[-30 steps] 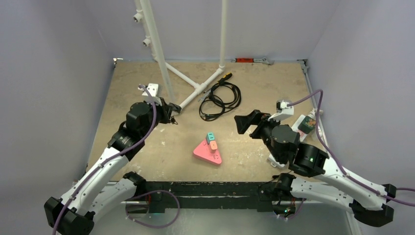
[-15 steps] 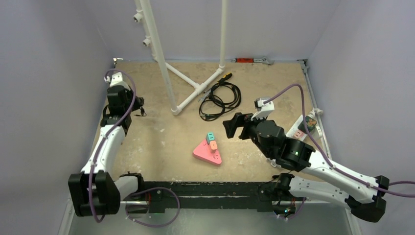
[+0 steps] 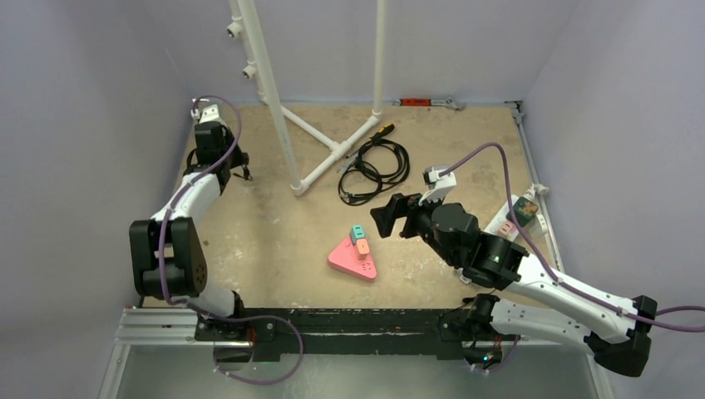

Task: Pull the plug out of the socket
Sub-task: Place the plug at the center of the board.

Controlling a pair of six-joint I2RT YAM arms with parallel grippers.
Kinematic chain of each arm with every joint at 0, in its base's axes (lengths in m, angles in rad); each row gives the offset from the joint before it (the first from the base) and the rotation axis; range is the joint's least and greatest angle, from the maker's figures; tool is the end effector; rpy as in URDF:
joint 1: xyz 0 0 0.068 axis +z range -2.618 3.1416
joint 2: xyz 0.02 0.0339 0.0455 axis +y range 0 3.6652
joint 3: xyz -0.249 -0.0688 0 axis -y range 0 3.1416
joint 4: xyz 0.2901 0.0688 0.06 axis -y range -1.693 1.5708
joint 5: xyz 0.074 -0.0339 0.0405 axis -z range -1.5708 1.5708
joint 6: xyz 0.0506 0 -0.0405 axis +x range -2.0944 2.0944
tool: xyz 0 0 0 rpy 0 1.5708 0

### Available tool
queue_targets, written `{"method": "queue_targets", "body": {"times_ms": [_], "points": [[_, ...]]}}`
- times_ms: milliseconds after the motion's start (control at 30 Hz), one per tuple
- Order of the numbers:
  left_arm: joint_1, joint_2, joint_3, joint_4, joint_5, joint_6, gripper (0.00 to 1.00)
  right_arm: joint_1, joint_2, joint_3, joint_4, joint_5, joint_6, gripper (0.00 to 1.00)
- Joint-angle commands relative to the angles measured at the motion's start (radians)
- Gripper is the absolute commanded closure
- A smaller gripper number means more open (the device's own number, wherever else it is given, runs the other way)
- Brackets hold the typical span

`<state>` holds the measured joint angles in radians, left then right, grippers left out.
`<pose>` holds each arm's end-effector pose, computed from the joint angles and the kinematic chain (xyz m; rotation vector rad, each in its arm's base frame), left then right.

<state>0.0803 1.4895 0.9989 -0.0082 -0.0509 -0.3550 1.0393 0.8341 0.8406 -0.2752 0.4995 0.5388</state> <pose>0.3918 0.0341 0.2183 -0.4777 2.0151 -0.1162 0.1509 0.2089 0.3284 -0.1082 1.8529 0.6577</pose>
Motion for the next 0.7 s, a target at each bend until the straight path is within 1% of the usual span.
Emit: {"method": "queue_targets", "body": {"times_ms": [0, 167, 300, 367, 433, 500, 567, 600, 633, 667], "points": [[0.006, 0.11, 0.089, 0.013, 0.044, 0.025, 1.0, -0.004, -0.03, -0.012, 0.05, -0.031, 0.005, 0.01], [0.006, 0.158, 0.101, 0.01, 0.034, 0.031, 1.0, -0.005, -0.041, -0.022, 0.037, -0.002, 0.031, 0.01], [0.007, 0.201, 0.103, 0.01, 0.021, 0.044, 0.9, -0.005, -0.034, -0.036, 0.035, 0.0, 0.046, 0.01], [0.007, 0.232, 0.118, -0.039, 0.018, 0.053, 0.85, -0.005, -0.027, -0.037, 0.034, -0.007, 0.054, 0.01], [0.006, 0.245, 0.127, -0.052, 0.019, 0.056, 0.81, -0.004, -0.02, -0.037, 0.032, -0.012, 0.06, 0.01], [0.007, 0.243, 0.126, -0.049, 0.022, 0.056, 0.74, -0.004, -0.017, -0.04, 0.028, -0.011, 0.062, 0.01], [0.007, 0.239, 0.127, -0.051, 0.025, 0.054, 0.65, -0.005, -0.016, -0.042, 0.024, -0.009, 0.064, 0.01], [0.006, 0.235, 0.128, -0.053, 0.026, 0.052, 0.56, -0.005, -0.019, -0.044, 0.021, -0.01, 0.066, 0.01], [0.007, 0.227, 0.129, -0.056, 0.028, 0.05, 0.5, -0.005, -0.02, -0.044, 0.02, -0.011, 0.068, 0.01], [0.007, 0.216, 0.129, -0.058, 0.028, 0.048, 0.41, -0.004, -0.022, -0.047, 0.02, -0.013, 0.071, 0.01]]}}
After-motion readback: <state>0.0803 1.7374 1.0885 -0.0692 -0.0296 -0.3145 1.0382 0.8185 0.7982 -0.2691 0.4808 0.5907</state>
